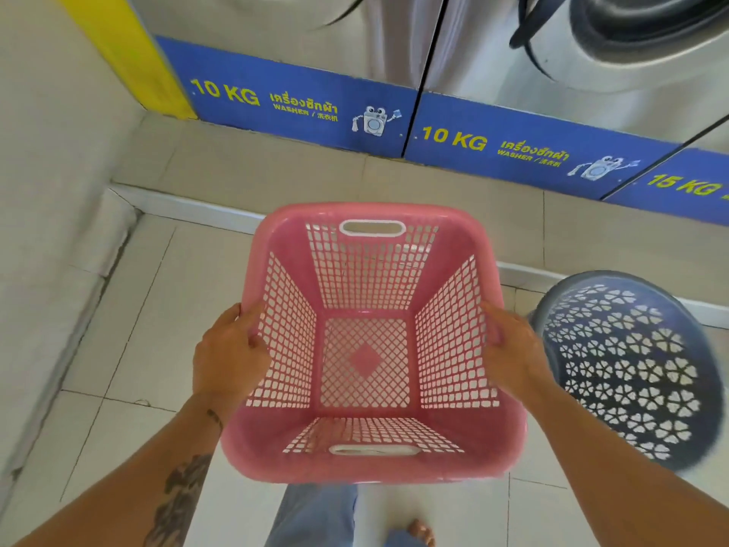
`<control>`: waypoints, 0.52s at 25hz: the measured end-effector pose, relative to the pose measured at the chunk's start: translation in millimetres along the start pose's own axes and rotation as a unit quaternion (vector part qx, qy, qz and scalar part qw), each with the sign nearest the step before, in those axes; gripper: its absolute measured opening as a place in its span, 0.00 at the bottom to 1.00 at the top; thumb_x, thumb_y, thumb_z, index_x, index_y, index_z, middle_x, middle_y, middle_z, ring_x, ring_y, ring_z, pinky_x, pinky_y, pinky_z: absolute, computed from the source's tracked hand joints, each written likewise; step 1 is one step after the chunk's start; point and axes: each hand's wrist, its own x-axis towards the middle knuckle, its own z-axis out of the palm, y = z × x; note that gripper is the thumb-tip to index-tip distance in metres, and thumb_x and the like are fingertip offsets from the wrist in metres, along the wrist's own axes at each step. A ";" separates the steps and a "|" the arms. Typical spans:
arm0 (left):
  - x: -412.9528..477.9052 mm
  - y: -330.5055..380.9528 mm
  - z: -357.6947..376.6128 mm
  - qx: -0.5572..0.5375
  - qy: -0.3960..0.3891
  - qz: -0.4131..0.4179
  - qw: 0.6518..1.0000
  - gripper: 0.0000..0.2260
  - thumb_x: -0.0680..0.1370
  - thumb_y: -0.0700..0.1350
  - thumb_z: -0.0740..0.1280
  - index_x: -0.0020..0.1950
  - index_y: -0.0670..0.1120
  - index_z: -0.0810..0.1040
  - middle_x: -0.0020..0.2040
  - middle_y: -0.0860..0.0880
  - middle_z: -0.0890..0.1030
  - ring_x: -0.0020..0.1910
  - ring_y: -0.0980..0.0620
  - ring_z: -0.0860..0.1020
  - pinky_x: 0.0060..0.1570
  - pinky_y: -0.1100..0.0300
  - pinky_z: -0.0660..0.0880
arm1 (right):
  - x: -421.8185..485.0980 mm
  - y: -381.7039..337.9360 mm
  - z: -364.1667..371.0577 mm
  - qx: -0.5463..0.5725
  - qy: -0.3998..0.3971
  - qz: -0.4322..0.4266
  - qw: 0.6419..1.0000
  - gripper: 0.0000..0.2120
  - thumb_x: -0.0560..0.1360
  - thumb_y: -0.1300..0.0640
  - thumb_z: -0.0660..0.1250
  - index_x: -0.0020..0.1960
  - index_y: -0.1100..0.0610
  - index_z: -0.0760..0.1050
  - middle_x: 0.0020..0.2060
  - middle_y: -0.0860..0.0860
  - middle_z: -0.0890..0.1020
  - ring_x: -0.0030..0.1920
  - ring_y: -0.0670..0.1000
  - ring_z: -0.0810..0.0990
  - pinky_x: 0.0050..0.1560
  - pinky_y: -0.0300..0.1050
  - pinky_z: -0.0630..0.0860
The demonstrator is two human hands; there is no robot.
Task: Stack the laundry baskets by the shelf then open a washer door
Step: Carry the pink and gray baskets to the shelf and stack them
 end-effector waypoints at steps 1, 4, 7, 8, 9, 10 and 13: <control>-21.2 3.7 -19.7 -0.009 0.021 -0.009 1.000 0.17 0.77 0.45 0.62 0.66 0.51 0.73 0.53 0.51 0.79 0.40 0.51 0.80 0.34 0.59 0.81 | -15.5 -9.3 -16.8 -0.007 0.008 -0.027 1.000 0.31 0.72 0.66 0.57 0.70 0.41 0.69 0.60 0.48 0.75 0.51 0.50 0.75 0.43 0.41 0.71; -90.8 15.3 -68.8 -0.023 0.084 -0.043 0.995 0.14 0.75 0.42 0.62 0.59 0.48 0.78 0.52 0.49 0.80 0.36 0.52 0.78 0.29 0.63 0.75 | -67.1 -31.1 -63.2 -0.035 0.038 -0.116 0.992 0.30 0.71 0.67 0.58 0.70 0.46 0.70 0.57 0.51 0.76 0.50 0.52 0.75 0.47 0.47 0.74; -181.6 30.1 -112.3 -0.052 0.160 -0.087 0.982 0.14 0.73 0.41 0.63 0.57 0.48 0.81 0.55 0.48 0.80 0.38 0.51 0.78 0.32 0.62 0.74 | -133.9 -34.1 -100.8 -0.051 0.056 -0.209 0.975 0.32 0.69 0.66 0.60 0.71 0.46 0.70 0.57 0.54 0.77 0.56 0.59 0.78 0.55 0.53 0.74; -208.1 32.6 -123.0 -0.057 0.178 -0.098 0.977 0.15 0.73 0.41 0.64 0.59 0.49 0.81 0.56 0.49 0.80 0.39 0.51 0.77 0.34 0.62 0.73 | -150.3 -34.3 -108.8 -0.051 0.059 -0.229 0.970 0.32 0.69 0.65 0.61 0.71 0.46 0.69 0.58 0.54 0.77 0.56 0.59 0.78 0.55 0.53 0.74; -233.0 34.5 -131.7 -0.062 0.194 -0.109 0.973 0.17 0.73 0.41 0.64 0.60 0.49 0.80 0.57 0.49 0.79 0.41 0.52 0.76 0.36 0.61 0.72 | -165.1 -35.7 -115.0 -0.047 0.062 -0.244 0.967 0.32 0.69 0.65 0.61 0.71 0.46 0.69 0.58 0.54 0.76 0.56 0.59 0.77 0.55 0.53 0.74; -269.3 38.1 -143.2 -0.072 0.215 -0.128 0.966 0.17 0.73 0.41 0.65 0.61 0.49 0.80 0.58 0.48 0.79 0.41 0.52 0.75 0.37 0.61 0.71 | -188.2 -35.5 -123.4 -0.044 0.060 -0.271 0.960 0.31 0.69 0.65 0.61 0.71 0.46 0.70 0.58 0.55 0.76 0.57 0.59 0.77 0.56 0.53 0.73; -374.8 36.8 -175.3 -0.117 0.272 -0.163 0.941 0.19 0.71 0.39 0.66 0.61 0.48 0.81 0.58 0.46 0.79 0.40 0.54 0.75 0.44 0.61 0.70 | -256.4 -36.7 -139.2 -0.034 0.049 -0.340 0.938 0.30 0.69 0.64 0.63 0.69 0.48 0.72 0.58 0.57 0.78 0.57 0.61 0.78 0.56 0.53 0.73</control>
